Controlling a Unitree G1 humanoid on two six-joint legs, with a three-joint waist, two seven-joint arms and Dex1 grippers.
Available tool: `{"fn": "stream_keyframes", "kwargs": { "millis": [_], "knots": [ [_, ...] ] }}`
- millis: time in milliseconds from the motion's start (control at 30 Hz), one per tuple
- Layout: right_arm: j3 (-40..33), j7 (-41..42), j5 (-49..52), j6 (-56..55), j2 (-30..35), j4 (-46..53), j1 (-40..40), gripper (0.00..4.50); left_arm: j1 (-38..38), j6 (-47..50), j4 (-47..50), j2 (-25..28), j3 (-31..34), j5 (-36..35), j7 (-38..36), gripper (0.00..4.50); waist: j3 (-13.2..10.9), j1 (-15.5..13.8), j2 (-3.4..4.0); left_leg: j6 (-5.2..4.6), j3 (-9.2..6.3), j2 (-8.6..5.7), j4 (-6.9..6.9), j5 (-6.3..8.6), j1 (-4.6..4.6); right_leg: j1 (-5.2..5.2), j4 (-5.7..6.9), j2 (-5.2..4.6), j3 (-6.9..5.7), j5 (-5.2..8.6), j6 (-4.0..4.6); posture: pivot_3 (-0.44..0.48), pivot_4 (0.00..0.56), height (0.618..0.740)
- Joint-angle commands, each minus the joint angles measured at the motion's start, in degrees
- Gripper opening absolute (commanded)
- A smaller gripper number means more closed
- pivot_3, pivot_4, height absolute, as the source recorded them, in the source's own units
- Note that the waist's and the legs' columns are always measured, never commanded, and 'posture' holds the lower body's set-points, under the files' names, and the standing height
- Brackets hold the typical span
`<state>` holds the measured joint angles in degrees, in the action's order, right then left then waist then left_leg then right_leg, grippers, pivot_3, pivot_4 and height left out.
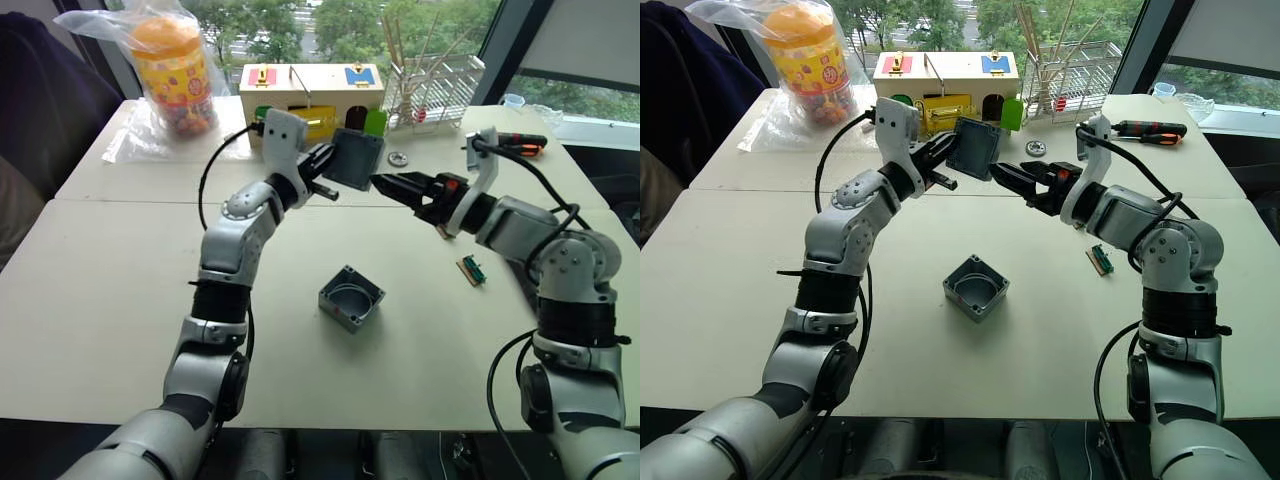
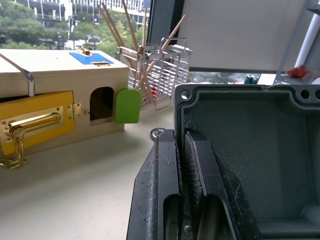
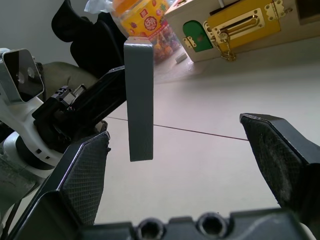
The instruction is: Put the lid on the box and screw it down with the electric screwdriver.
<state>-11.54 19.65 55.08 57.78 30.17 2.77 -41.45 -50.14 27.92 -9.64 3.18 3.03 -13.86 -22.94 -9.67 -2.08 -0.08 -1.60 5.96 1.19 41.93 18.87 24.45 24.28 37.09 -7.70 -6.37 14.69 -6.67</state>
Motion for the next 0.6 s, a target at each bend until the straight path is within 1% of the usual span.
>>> {"fn": "stream_keyframes", "kwargs": {
  "millis": [33,400,433,467,500,567,600],
  "knots": [
    [-1.1,0.5,0.3,0.2,-0.8,0.9,-2.2,4.50,0.0,-1.4,3.1,-0.4,-0.6,-1.1,0.0,0.06,0.0,0.1,0.00,0.00,0.00,0.00,0.00,0.00,0.00,0.00,0.00,0.00,0.00,0.00,0.00,0.000,0.150,0.708],
    [-2.8,-0.4,1.1,0.9,-3.0,1.5,-2.7,4.50,0.0,-1.6,2.9,0.1,-1.3,-1.7,-1.3,0.06,0.0,0.0,0.00,0.00,0.00,0.00,0.00,0.00,0.00,0.00,0.00,0.00,0.00,0.00,0.00,0.000,0.150,0.708],
    [-2.9,-0.4,1.1,0.8,-3.2,1.6,-2.6,4.06,0.0,-1.6,2.9,0.2,-1.4,-1.7,-1.4,0.00,0.0,0.0,0.00,0.00,0.00,0.00,0.00,0.00,0.00,0.00,0.00,0.00,0.00,0.00,0.00,0.000,0.150,0.708],
    [-3.0,-0.5,1.3,0.8,-3.3,1.6,-2.6,3.86,0.0,-1.6,2.8,0.2,-1.5,-1.7,-1.5,0.00,0.0,0.0,0.00,0.00,0.00,0.00,0.00,0.00,0.00,0.00,0.00,0.00,0.00,0.00,0.00,0.000,0.150,0.708],
    [-3.1,-0.5,1.4,0.8,-3.5,1.7,-2.6,3.40,0.1,-1.6,2.8,0.3,-1.6,-1.7,-1.6,0.00,0.0,0.0,0.00,0.00,0.00,0.00,0.00,0.00,0.00,0.00,0.00,0.00,0.00,0.00,0.00,0.000,0.150,0.708],
    [-3.7,-0.7,1.9,0.6,-3.9,2.0,-2.5,2.71,0.1,-1.6,2.8,0.2,-1.7,-1.7,-1.6,0.00,0.0,0.0,0.00,0.00,0.00,0.00,0.00,0.00,0.00,0.00,0.00,0.00,0.00,0.00,0.00,0.000,0.150,0.708],
    [-4.0,-0.8,2.1,0.6,-4.1,2.1,-2.5,2.29,0.2,-1.6,2.8,0.3,-1.8,-1.7,-1.7,0.00,0.0,0.0,0.00,0.00,0.00,0.00,0.00,0.00,0.00,0.00,0.00,0.00,0.00,0.00,0.00,0.000,0.150,0.708]
  ]
}}
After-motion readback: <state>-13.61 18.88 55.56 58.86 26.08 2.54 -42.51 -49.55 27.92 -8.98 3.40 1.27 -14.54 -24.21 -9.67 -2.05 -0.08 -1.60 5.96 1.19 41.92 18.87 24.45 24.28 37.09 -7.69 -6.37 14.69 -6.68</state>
